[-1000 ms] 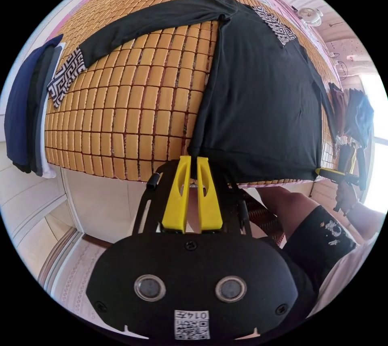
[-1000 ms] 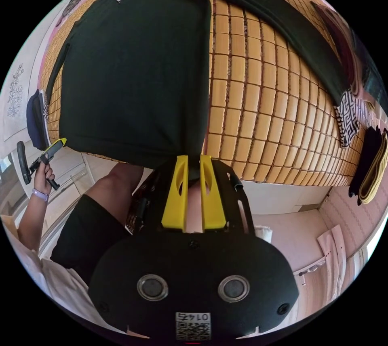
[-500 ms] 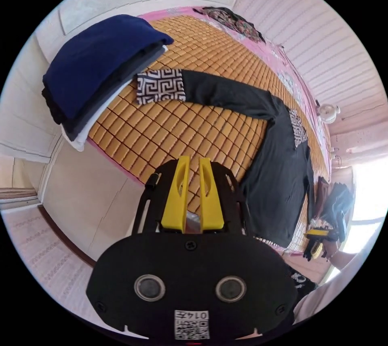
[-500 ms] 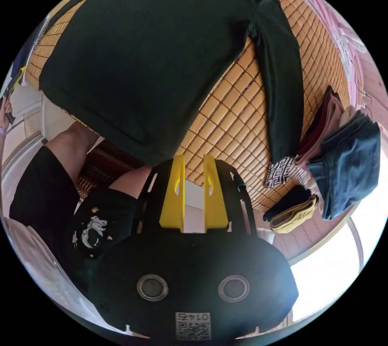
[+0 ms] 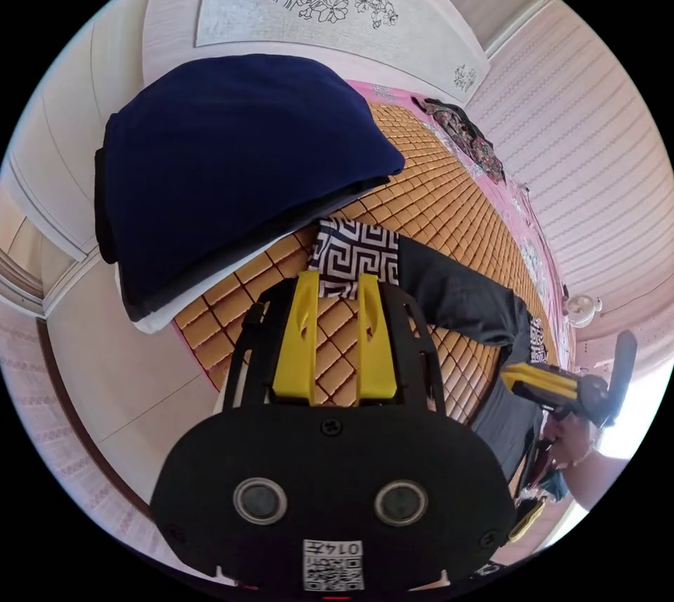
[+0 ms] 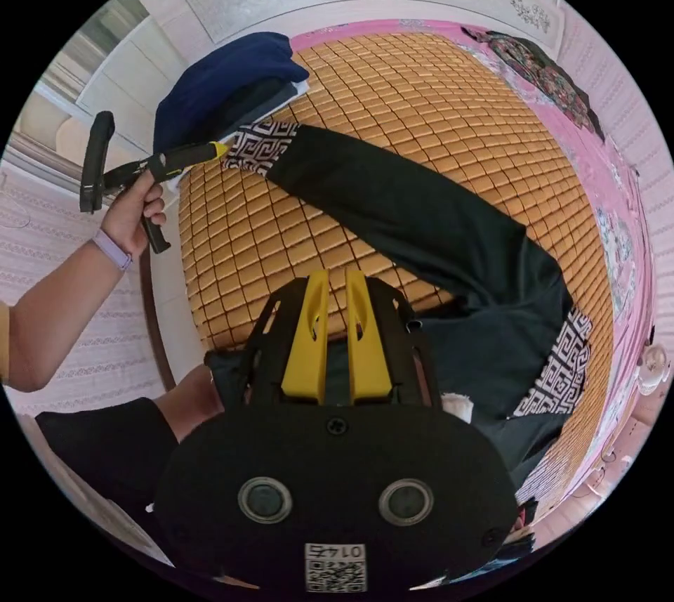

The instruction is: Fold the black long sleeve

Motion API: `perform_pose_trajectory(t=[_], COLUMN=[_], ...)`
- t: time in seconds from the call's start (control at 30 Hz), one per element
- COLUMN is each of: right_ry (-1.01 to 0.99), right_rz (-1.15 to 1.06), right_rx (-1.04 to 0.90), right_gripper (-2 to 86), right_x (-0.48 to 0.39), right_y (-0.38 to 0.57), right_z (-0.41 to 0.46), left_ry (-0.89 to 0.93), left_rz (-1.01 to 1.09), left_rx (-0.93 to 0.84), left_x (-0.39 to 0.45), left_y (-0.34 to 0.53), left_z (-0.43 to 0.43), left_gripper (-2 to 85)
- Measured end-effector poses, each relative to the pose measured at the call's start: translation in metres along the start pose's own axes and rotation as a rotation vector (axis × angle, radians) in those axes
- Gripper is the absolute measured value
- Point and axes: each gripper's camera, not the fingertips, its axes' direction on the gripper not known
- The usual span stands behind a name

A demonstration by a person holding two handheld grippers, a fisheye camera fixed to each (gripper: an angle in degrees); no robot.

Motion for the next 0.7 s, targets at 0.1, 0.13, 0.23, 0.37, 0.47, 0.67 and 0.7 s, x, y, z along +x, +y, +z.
perform_pose_trajectory(t=[0.1, 0.13, 0.23, 0.37, 0.47, 0.67, 0.7], right_ry=[0.033, 0.029, 0.004, 0.046, 0.044, -0.208, -0.223], right_rz=[-0.065, -0.081, -0.099, -0.109, -0.104, 0.122, 0.143], right_rx=[0.055, 0.081, 0.082, -0.037, 0.007, 0.210, 0.246], right_gripper=[5.0, 5.5, 8.1, 7.2, 1.3, 0.1, 0.1], right_x=[-0.022, -0.029, -0.043, -0.059, -0.058, -0.011, -0.006], right_y=[-0.042, -0.055, -0.083, -0.097, -0.082, -0.034, -0.026], right_z=[0.009, 0.012, 0.023, 0.051, 0.044, -0.009, -0.019], left_ry=[-0.032, -0.028, -0.004, -0.045, -0.041, 0.107, 0.156], left_rz=[0.020, 0.009, -0.019, 0.058, 0.080, 0.086, 0.125], left_rx=[-0.070, -0.099, -0.121, -0.141, -0.148, -0.012, 0.037], left_x=[0.003, 0.002, 0.003, 0.019, 0.030, 0.065, 0.080], left_y=[-0.002, -0.002, 0.002, 0.008, 0.014, 0.028, 0.030], left_z=[0.015, 0.019, 0.025, 0.029, 0.032, -0.003, -0.015], left_gripper=[8.4, 8.3, 6.0, 4.8, 2.7, -0.4, -0.5])
